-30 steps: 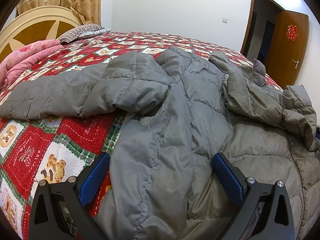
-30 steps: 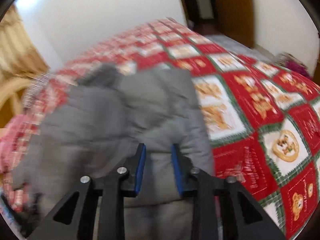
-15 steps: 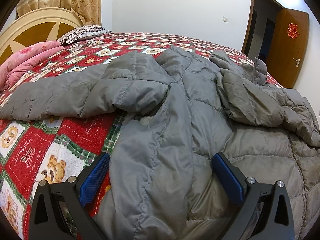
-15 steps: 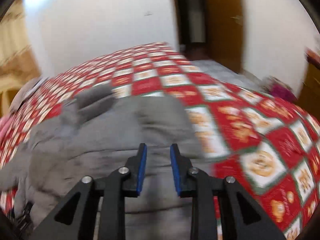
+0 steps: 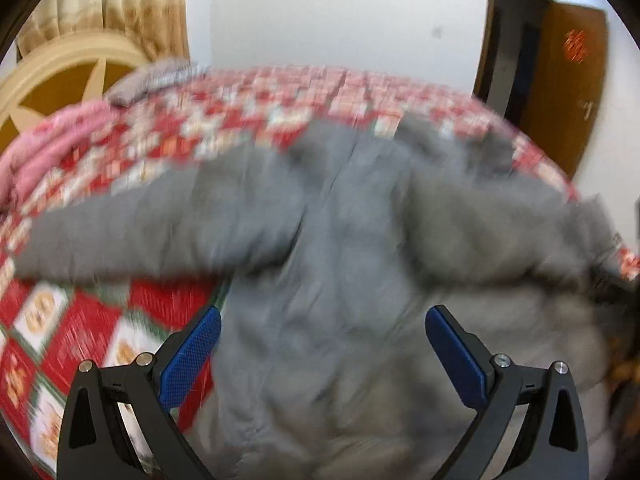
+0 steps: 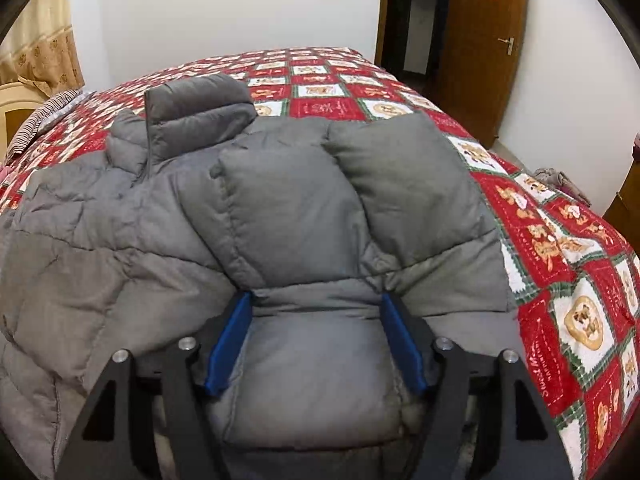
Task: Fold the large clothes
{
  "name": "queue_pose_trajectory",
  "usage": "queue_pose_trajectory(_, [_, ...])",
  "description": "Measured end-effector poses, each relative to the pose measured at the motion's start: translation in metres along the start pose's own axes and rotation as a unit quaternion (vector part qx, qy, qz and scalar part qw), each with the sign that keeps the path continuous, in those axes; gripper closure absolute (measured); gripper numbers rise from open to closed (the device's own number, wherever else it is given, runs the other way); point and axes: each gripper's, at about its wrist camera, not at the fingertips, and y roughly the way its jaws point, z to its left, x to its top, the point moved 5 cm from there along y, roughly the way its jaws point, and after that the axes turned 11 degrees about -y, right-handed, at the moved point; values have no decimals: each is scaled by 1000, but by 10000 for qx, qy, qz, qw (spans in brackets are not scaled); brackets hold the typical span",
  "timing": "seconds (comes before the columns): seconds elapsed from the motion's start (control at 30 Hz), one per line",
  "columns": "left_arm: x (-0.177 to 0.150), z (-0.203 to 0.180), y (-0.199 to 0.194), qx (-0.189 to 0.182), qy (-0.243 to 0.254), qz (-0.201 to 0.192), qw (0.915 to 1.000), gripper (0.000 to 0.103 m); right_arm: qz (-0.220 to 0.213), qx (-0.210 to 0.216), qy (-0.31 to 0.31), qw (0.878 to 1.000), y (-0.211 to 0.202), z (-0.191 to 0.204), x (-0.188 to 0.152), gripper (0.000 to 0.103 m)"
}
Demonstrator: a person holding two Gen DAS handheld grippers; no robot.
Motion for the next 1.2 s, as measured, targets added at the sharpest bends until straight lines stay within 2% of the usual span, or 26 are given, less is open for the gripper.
queue_pose_trajectory(0.1, [32, -32, -5, 14, 80, -297, 9995, 1, -105, -9, 37, 9999, 0, -3, -2, 33])
queue_pose_trajectory(0.17, [42, -48, 10, 187, 146, -241, 9994, 1, -142, -18, 32, 9999, -5, -7, 1, 33])
queue_pose_trajectory(0.2, [43, -57, 26, 387, 188, -172, 9989, 1, -162, -27, 32, 9999, -5, -7, 1, 33])
queue_pose_trajectory(0.27, [35, -64, 50, 635, 239, -52, 9977, 1, -189, -67, 28, 9998, -6, -7, 2, 32])
queue_pose_trajectory(0.33, [10, -61, 84, 1187, 298, 384, 9917, 1, -187, -72, 6, 9998, -6, -7, 1, 31])
queue_pose_trajectory(0.37, [-1, -60, 92, 1280, 332, 551, 9897, 1, -189, -57, 3, 9998, -6, -7, 1, 29])
queue_pose_trajectory(0.4, [-11, -57, 96, 1282, 295, 541, 9898, 1, -182, -47, -9, 9998, -5, -7, 1, 28])
queue_pose_trajectory(0.47, [-8, -58, 91, 1323, 295, 454, 9897, 1, -116, -92, -41, 9999, -3, -6, 1, 26])
queue_pose_trajectory(0.53, [-9, -56, 92, 1286, 322, 524, 9898, 1, -42, -114, -74, 9999, 1, -6, 1, 25])
queue_pose_trajectory(0.63, [-6, -46, 80, 827, 170, 654, 9943, 1, -53, -115, -58, 9999, 0, -7, 0, 25])
queue_pose_trajectory(0.73, [1, -10, 42, 203, -441, 516, 9975, 1, -70, -73, -28, 9999, 0, -8, 0, 24])
queue_pose_trajectory(0.77, [3, -1, 33, 162, -621, 450, 9969, 1, -75, -67, -24, 9999, 0, -8, 0, 24])
queue_pose_trajectory(0.83, [15, 49, 8, 299, -1139, 217, 9928, 1, -83, -33, -14, 10000, 0, -9, -1, 23])
queue_pose_trajectory(0.93, [32, 127, -21, 898, -1778, -261, 9796, 1, -85, -30, -12, 10000, 0, -8, 0, 22])
queue_pose_trajectory(1.0, [43, 194, -36, 1653, -2318, -565, 9570, 1, -85, -36, -5, 10000, 0, -8, 0, 22])
queue_pose_trajectory(1.03, [45, 214, -37, 1861, -2504, -560, 9484, 1, -84, -44, -9, 10000, 0, -8, 0, 22])
queue_pose_trajectory(1.07, [47, 246, -38, 2127, -2797, -529, 9347, 1, -83, -53, -10, 10000, 0, -8, 0, 22])
queue_pose_trajectory(1.17, [44, 304, -28, 2560, -3444, -272, 9028, 1, -72, -85, -24, 9999, 0, -8, 0, 21])
queue_pose_trajectory(1.2, [41, 324, -21, 2578, -3733, -98, 8911, 1, -70, -93, -27, 9999, 0, -8, 0, 21])
